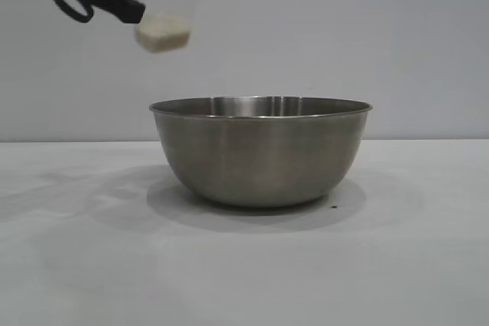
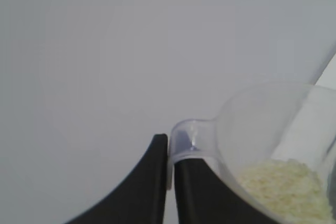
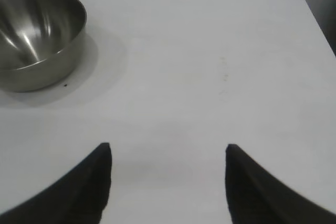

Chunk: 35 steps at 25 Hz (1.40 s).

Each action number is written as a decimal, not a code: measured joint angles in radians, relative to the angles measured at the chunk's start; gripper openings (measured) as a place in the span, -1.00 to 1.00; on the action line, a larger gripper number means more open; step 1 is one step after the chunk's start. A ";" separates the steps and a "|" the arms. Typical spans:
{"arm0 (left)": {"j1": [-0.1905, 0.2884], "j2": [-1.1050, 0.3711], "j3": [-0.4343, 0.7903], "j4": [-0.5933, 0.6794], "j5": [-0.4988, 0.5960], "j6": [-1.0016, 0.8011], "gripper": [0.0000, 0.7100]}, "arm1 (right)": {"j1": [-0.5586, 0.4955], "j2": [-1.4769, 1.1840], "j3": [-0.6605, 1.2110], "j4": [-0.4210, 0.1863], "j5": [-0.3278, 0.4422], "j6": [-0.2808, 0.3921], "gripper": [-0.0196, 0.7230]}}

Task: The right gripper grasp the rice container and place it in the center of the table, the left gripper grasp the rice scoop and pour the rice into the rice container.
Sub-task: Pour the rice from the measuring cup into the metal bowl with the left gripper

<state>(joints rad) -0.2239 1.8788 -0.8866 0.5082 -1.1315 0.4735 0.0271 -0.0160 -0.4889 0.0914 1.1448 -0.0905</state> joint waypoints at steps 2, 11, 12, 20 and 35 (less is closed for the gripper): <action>0.000 0.000 -0.030 0.063 0.000 0.014 -1.00 | 0.000 0.000 0.000 0.000 0.000 0.000 0.13; -0.002 0.000 -0.132 0.300 -0.002 0.119 -1.00 | 0.000 0.000 0.000 0.000 0.000 0.000 0.13; -0.009 0.000 -0.140 0.323 -0.002 0.139 -1.00 | 0.000 0.000 0.000 0.000 0.000 0.000 0.13; -0.121 0.017 -0.163 0.420 0.077 0.386 -1.00 | 0.000 0.000 0.000 0.000 0.000 0.000 0.13; -0.169 0.088 -0.163 0.426 0.198 0.960 -1.00 | 0.000 0.000 0.000 0.000 0.000 0.000 0.13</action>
<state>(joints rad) -0.3932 1.9663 -1.0500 0.9337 -0.9337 1.4331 0.0271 -0.0160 -0.4889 0.0914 1.1448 -0.0905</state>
